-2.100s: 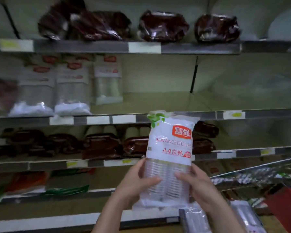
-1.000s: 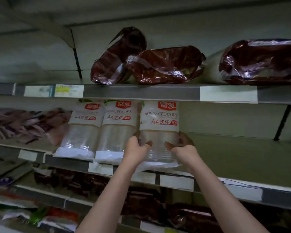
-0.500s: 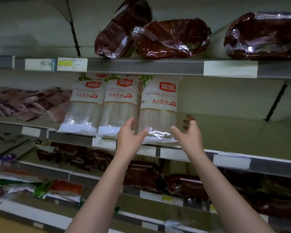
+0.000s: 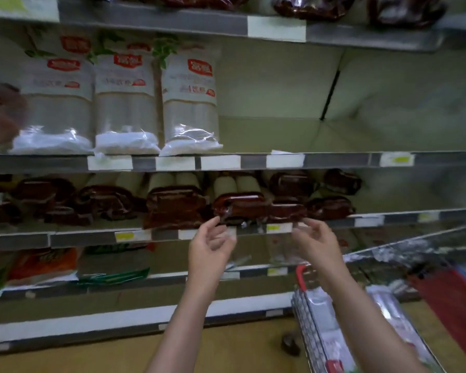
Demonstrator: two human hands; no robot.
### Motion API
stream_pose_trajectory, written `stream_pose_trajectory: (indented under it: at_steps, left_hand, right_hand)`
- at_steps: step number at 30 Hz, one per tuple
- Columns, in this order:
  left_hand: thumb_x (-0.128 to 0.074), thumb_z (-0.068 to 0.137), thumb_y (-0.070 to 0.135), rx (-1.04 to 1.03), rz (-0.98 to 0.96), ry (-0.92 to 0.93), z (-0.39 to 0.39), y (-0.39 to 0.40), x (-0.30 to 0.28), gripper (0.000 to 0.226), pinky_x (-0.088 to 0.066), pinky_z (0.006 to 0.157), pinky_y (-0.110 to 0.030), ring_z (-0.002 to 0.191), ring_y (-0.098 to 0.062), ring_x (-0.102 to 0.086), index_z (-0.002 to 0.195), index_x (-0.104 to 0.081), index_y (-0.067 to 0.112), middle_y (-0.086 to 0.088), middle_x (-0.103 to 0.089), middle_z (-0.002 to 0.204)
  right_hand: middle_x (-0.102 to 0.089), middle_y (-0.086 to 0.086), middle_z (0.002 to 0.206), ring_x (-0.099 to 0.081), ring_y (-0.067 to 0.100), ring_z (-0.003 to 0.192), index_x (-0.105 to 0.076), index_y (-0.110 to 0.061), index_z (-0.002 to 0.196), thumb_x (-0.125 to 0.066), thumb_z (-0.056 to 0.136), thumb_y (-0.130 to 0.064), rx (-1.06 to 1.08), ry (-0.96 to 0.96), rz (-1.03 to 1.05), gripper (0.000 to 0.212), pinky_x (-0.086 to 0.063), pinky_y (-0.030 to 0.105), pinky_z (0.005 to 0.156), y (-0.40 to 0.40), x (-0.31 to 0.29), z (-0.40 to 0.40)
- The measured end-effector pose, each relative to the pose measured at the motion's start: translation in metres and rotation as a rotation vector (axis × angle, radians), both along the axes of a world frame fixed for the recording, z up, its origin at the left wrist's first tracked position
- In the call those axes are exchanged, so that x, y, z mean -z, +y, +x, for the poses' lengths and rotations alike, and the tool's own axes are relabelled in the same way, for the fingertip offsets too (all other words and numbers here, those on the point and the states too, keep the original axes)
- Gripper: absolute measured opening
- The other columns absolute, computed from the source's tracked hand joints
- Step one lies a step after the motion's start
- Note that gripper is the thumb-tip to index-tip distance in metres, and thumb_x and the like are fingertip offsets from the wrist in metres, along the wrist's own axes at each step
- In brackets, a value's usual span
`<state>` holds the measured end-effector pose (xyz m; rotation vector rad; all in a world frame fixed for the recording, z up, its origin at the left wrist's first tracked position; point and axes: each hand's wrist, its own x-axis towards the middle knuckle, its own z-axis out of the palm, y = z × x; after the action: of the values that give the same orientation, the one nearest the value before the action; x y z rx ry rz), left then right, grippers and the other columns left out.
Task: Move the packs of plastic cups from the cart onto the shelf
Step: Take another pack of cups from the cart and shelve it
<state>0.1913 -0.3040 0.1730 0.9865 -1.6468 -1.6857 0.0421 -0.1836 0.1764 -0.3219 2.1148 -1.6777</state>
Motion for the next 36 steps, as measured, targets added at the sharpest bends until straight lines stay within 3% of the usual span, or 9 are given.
stream_pose_trajectory:
  at_steps: [4,10,13,17,21,24,27,33,36]
  left_hand:
    - [-0.063,0.089,0.018,0.206,0.072,-0.088,-0.004,0.046,0.016,0.045,-0.053,0.084,-0.024,0.099,-0.005,-0.061,0.132,-0.050,0.022,0.006,-0.063,0.116]
    - [-0.061,0.091,0.024,0.360,0.132,-0.189,-0.023,0.091,0.031,0.042,-0.051,0.082,-0.021,0.094,-0.001,-0.059,0.132,-0.051,0.020,0.015,-0.060,0.100]
    - [-0.061,0.091,0.023,0.377,0.187,-0.224,-0.044,0.114,0.042,0.041,-0.051,0.095,-0.031,0.103,-0.009,-0.060,0.131,-0.052,0.019,0.014,-0.061,0.099]
    - [-0.061,0.090,0.021,0.373,0.260,-0.282,-0.085,0.153,0.071,0.039,-0.050,0.093,-0.034,0.107,-0.017,-0.062,0.127,-0.054,0.016,0.003,-0.066,0.106]
    - [-0.063,0.088,0.020,0.302,0.376,-0.351,-0.135,0.194,0.116,0.037,-0.052,0.095,-0.036,0.105,-0.019,-0.064,0.124,-0.055,0.013,-0.007,-0.066,0.117]
    - [-0.062,0.088,0.021,0.170,0.494,-0.397,-0.168,0.224,0.149,0.038,-0.054,0.094,-0.042,0.105,-0.024,-0.065,0.125,-0.056,0.014,-0.008,-0.063,0.122]
    - [-0.061,0.086,0.023,0.035,0.583,-0.385,-0.191,0.239,0.178,0.039,-0.053,0.095,-0.047,0.109,-0.028,-0.063,0.125,-0.057,0.016,-0.009,-0.062,0.125]
    - [-0.064,0.085,0.016,-0.148,0.628,-0.428,-0.196,0.262,0.183,0.034,-0.051,0.095,-0.034,0.106,-0.025,-0.064,0.118,-0.059,0.010,-0.011,-0.065,0.119]
    - [-0.065,0.083,0.013,-0.198,0.652,-0.467,-0.201,0.266,0.191,0.023,-0.049,0.085,-0.028,0.097,-0.022,-0.061,0.104,-0.056,0.014,-0.010,-0.061,0.112]
  right_hand:
    - [-0.065,0.016,0.115,-0.065,0.030,0.102,-0.050,-0.008,0.126,-0.063,0.088,-0.020,0.083,-0.241,0.110,0.042,-0.055,0.041,0.080,0.076,0.045,-0.004]
    - [-0.058,0.019,0.125,-0.059,0.034,0.111,-0.050,-0.007,0.114,-0.052,0.095,-0.019,0.177,-0.444,0.049,0.023,-0.049,0.044,0.092,0.136,0.076,-0.021]
    - [-0.056,0.019,0.132,-0.058,0.034,0.116,-0.049,-0.005,0.123,-0.052,0.095,-0.021,0.168,-0.499,0.064,0.032,-0.049,0.045,0.095,0.151,0.086,-0.033]
    - [-0.055,0.019,0.135,-0.057,0.034,0.118,-0.047,-0.003,0.132,-0.051,0.096,-0.021,0.135,-0.586,0.080,0.041,-0.048,0.046,0.097,0.175,0.105,-0.065]
    - [-0.066,0.019,0.110,-0.063,0.031,0.099,-0.054,0.001,0.120,-0.048,0.097,-0.021,0.076,-0.663,0.137,0.032,-0.049,0.045,0.091,0.198,0.130,-0.108]
    - [-0.069,0.020,0.109,-0.061,0.030,0.097,-0.061,0.002,0.107,-0.041,0.099,-0.025,-0.069,-0.715,0.208,0.035,-0.048,0.045,0.091,0.211,0.143,-0.139]
    - [-0.073,0.015,0.070,-0.059,0.031,0.089,-0.061,0.001,0.086,-0.035,0.101,-0.022,-0.194,-0.799,0.236,0.037,-0.051,0.040,0.082,0.211,0.155,-0.165]
    - [-0.069,0.023,0.102,-0.058,0.036,0.106,-0.061,-0.002,0.115,-0.049,0.093,-0.036,-0.283,-0.860,0.282,0.043,-0.046,0.049,0.095,0.216,0.203,-0.189]
    - [-0.075,0.021,0.088,-0.058,0.034,0.095,-0.058,-0.001,0.121,-0.056,0.089,-0.029,-0.258,-0.916,0.245,0.042,-0.048,0.047,0.085,0.214,0.230,-0.194]
